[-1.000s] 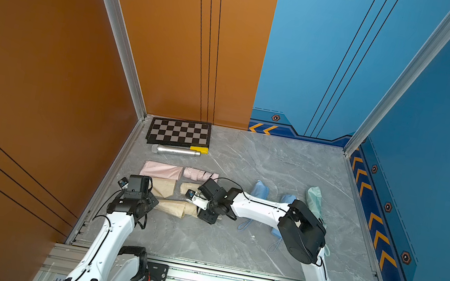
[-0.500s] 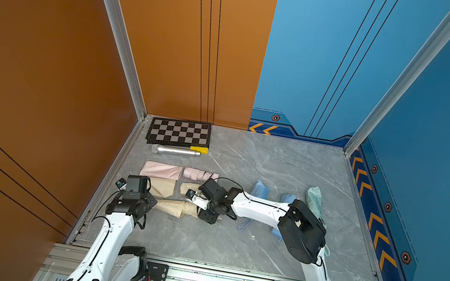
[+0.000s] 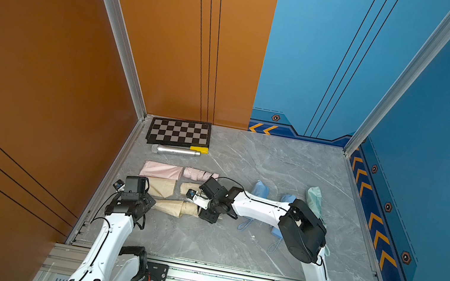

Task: Take umbrellas out of sleeves
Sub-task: Take out the umbrella from the umbrella sleeve.

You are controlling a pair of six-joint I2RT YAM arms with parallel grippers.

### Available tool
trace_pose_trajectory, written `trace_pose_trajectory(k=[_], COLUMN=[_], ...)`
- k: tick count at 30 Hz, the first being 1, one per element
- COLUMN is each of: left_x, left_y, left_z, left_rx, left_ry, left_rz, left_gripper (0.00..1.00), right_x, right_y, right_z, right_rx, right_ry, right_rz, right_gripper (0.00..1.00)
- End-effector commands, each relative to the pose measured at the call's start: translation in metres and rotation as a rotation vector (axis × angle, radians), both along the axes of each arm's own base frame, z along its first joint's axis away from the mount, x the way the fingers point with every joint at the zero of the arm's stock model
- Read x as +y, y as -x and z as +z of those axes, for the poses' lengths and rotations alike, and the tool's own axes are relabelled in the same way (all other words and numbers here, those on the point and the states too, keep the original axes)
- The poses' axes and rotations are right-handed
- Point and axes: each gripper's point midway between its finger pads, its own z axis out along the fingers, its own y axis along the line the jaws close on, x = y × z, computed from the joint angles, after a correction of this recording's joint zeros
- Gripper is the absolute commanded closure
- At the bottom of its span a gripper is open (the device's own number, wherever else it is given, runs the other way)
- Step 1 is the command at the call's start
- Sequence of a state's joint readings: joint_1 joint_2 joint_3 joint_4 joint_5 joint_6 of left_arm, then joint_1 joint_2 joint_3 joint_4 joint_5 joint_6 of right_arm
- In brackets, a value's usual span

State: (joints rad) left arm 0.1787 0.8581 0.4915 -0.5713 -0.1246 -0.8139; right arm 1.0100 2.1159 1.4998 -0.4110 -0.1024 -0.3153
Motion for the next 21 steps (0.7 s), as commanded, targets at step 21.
trace_pose_trajectory(k=[21], left_x=[0.019], left_y=[0.007], left_z=[-0.001], left_rx=[-0.028], left_ry=[0.002], left_rz=[0.111], left_gripper=[1.00], right_x=[-0.029], right_y=[0.001], right_z=[-0.016], right_rx=[0.030], right_ry=[0.095], right_rz=[-0.012], right_gripper=[0.76])
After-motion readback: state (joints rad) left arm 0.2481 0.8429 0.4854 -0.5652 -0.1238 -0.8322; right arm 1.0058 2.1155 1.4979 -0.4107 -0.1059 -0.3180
